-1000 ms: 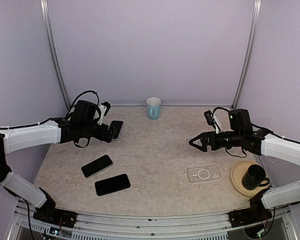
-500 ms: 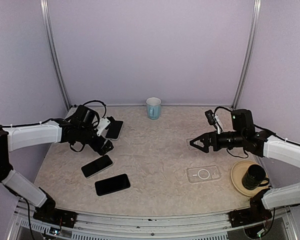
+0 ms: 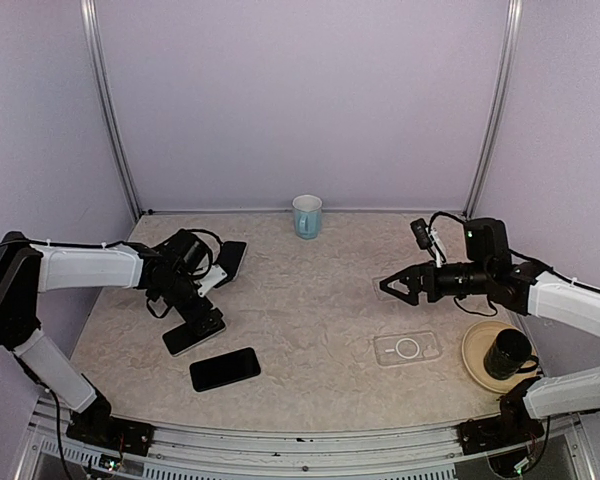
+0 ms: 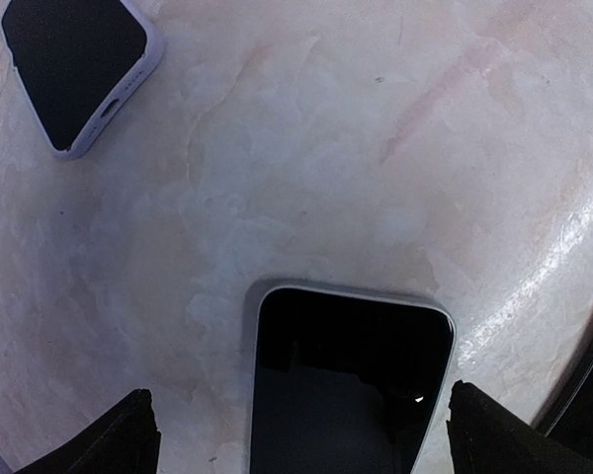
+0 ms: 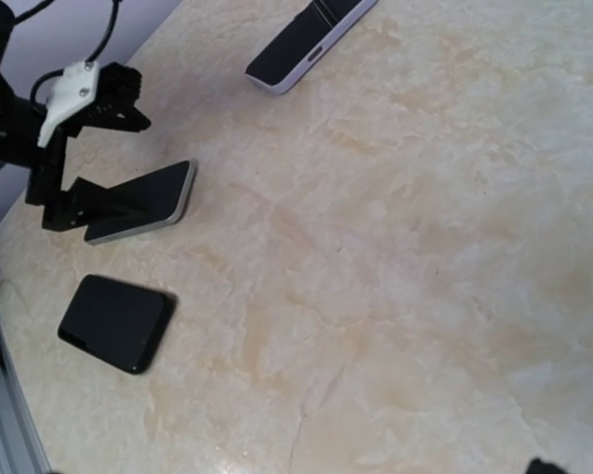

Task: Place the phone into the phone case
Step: Pick up the phone from the corner of the board, then place the phone at the center of the board.

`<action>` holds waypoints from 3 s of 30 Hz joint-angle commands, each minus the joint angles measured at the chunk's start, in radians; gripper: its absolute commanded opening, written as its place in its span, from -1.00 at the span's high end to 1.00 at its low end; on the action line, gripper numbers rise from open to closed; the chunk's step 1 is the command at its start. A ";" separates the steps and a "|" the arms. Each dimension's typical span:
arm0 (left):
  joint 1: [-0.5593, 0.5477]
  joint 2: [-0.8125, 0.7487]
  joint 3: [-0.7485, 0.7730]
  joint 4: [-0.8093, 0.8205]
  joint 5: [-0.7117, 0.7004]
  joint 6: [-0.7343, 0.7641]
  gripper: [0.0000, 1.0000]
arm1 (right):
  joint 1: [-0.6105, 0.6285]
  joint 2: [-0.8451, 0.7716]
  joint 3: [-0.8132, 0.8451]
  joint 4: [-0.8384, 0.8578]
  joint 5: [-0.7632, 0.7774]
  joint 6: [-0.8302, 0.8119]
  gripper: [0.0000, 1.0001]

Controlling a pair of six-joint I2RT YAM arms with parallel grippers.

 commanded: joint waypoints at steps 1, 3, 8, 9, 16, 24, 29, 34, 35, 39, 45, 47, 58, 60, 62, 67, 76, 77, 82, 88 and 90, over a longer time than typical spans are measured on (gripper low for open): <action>-0.007 0.009 0.022 -0.045 0.017 0.013 -0.98 | -0.010 -0.015 -0.013 0.027 -0.015 0.006 -0.99; -0.012 0.014 0.024 -0.055 0.014 0.007 -0.98 | -0.010 -0.018 -0.013 0.027 -0.014 0.006 -0.99; -0.025 0.042 0.034 -0.070 -0.006 -0.004 -0.98 | -0.010 -0.024 -0.011 0.025 -0.010 0.005 -0.99; -0.025 0.047 0.036 -0.070 -0.006 -0.006 -0.98 | -0.010 -0.025 -0.011 0.025 -0.011 0.004 -0.99; -0.010 0.084 0.057 -0.080 0.025 -0.015 -0.98 | -0.010 -0.037 -0.015 0.021 -0.004 0.002 -0.99; 0.011 0.135 0.065 -0.065 0.041 -0.015 -0.98 | -0.010 -0.043 -0.011 0.017 -0.002 0.000 -0.99; 0.026 0.167 0.076 -0.060 0.071 -0.017 -0.91 | -0.010 -0.041 -0.013 0.018 -0.002 0.001 -0.99; 0.044 0.177 0.082 -0.064 0.118 -0.016 -0.83 | -0.010 -0.047 -0.011 0.015 0.004 -0.002 -0.99; 0.044 0.178 0.083 -0.067 0.122 -0.014 -0.83 | -0.009 -0.047 -0.011 0.015 0.004 -0.002 -0.99; 0.047 0.181 0.083 -0.070 0.143 -0.014 -0.76 | -0.010 -0.048 -0.008 0.014 0.006 -0.003 -0.99; 0.054 0.176 0.085 -0.079 0.155 -0.016 -0.65 | -0.010 -0.051 -0.008 0.012 0.012 -0.004 -0.99; 0.055 0.176 0.082 -0.077 0.160 -0.016 -0.60 | -0.010 -0.052 -0.007 0.010 0.013 -0.004 -0.99; 0.057 0.177 0.099 -0.072 0.165 -0.026 -0.39 | -0.010 -0.050 -0.005 0.005 0.020 -0.005 -0.99; 0.055 0.170 0.103 -0.066 0.169 -0.029 -0.39 | -0.010 -0.048 -0.004 0.007 0.019 -0.005 -0.99; 0.053 0.162 0.108 -0.056 0.170 -0.035 -0.38 | -0.010 -0.046 -0.003 0.006 0.018 -0.003 -0.99; 0.028 0.139 0.110 -0.010 0.150 -0.047 -0.37 | -0.010 -0.038 -0.002 0.014 0.018 0.003 -0.99; -0.050 0.162 0.165 0.079 0.096 -0.064 -0.34 | -0.010 -0.011 -0.003 0.038 -0.012 0.027 -0.99; -0.060 0.167 0.179 0.090 0.098 -0.066 -0.34 | -0.010 -0.008 -0.006 0.042 -0.017 0.032 -0.99; -0.121 0.208 0.249 0.123 0.094 -0.069 -0.33 | -0.010 0.023 -0.015 0.074 -0.037 0.054 -0.99; -0.199 0.272 0.310 0.183 0.100 -0.075 -0.33 | -0.010 0.064 -0.019 0.095 -0.059 0.085 -0.99; -0.221 0.291 0.326 0.206 0.110 -0.080 -0.33 | -0.010 0.082 -0.017 0.120 -0.051 0.096 -0.99</action>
